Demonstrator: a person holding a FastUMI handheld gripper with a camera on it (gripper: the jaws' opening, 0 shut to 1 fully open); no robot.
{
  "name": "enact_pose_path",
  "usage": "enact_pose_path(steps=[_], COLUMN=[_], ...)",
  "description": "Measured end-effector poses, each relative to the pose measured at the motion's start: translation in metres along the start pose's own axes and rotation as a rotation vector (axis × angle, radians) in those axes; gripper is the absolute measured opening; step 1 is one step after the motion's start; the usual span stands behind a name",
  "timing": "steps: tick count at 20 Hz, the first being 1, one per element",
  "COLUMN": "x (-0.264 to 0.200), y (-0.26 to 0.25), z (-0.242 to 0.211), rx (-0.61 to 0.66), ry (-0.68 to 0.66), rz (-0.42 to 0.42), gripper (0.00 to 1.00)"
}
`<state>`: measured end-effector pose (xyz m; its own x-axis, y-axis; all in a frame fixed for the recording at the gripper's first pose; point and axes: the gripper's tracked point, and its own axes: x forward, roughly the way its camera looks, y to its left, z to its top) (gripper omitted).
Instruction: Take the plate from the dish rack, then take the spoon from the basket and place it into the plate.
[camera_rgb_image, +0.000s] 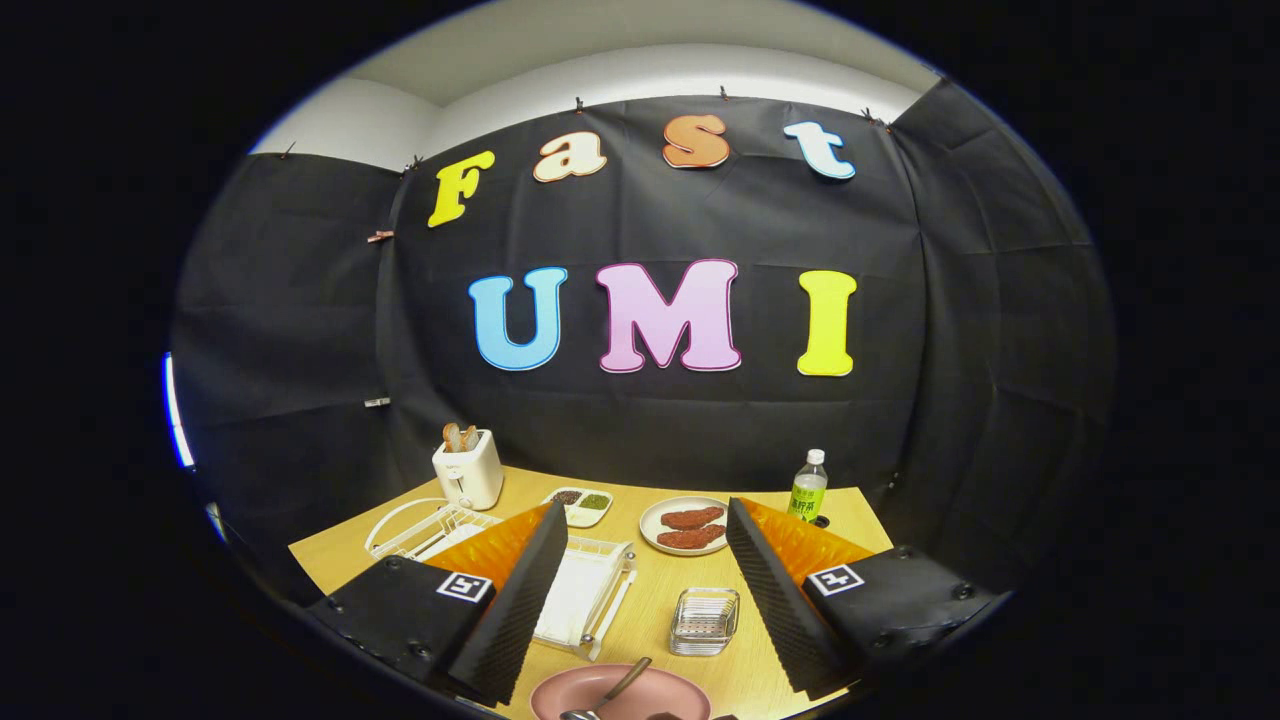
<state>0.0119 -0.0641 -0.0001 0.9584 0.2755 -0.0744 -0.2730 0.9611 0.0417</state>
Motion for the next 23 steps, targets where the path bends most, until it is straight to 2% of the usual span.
enact_pose_path(steps=[8, 23], x=[0.001, -0.009], y=[-0.003, 0.023], z=[0.002, -0.004], rx=[-0.019, -0.053], ry=[-0.004, -0.010], rz=[-0.022, -0.048], gripper=[0.98, 0.98])
